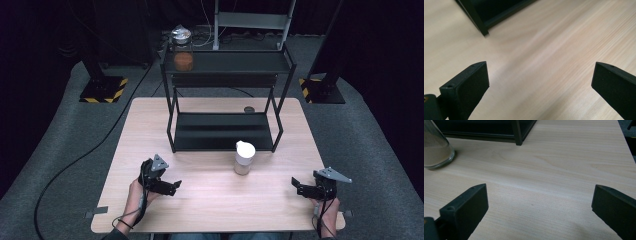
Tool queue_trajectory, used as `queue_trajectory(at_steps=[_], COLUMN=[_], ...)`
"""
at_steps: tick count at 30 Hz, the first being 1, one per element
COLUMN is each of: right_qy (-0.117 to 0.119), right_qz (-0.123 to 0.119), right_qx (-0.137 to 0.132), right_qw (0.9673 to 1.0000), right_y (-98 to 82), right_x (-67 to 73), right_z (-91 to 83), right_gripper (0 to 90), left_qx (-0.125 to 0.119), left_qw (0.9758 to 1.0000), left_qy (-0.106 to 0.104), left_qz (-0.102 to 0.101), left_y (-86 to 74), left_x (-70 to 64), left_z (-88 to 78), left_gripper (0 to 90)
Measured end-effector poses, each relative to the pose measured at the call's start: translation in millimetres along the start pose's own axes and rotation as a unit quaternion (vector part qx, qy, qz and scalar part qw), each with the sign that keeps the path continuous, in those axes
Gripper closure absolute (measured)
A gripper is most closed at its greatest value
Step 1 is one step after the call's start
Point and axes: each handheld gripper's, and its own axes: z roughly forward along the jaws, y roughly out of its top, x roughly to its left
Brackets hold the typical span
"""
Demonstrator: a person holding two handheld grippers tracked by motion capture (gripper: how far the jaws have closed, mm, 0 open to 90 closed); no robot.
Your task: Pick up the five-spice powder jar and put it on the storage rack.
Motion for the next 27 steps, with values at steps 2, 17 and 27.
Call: queue_trajectory(at_steps=[2, 17, 27], right_qy=[0.0, 0.0, 0.001], right_qz=[0.0, 0.001, -0.002], right_qx=[0.0, -0.002, -0.001], right_qw=[1.0, 1.0, 1.0], right_y=[0.1, -0.8, -0.3], right_x=[0.0, -0.2, -0.1], right_z=[0.0, -0.5, -0.1], right_gripper=[0.0, 0.0, 0.0], left_qx=[0.003, -0.001, -0.002], left_qw=[1.0, 0.9996, 0.9999], left_qy=[0.001, 0.015, 0.006], left_qz=[-0.008, -0.022, -0.016], left_y=[-6.0, -26.6, -26.0], left_x=[-1.7, -14.1, -12.5], left_z=[5.1, 19.7, 20.8], left_gripper=[0.7, 0.3, 0.0])
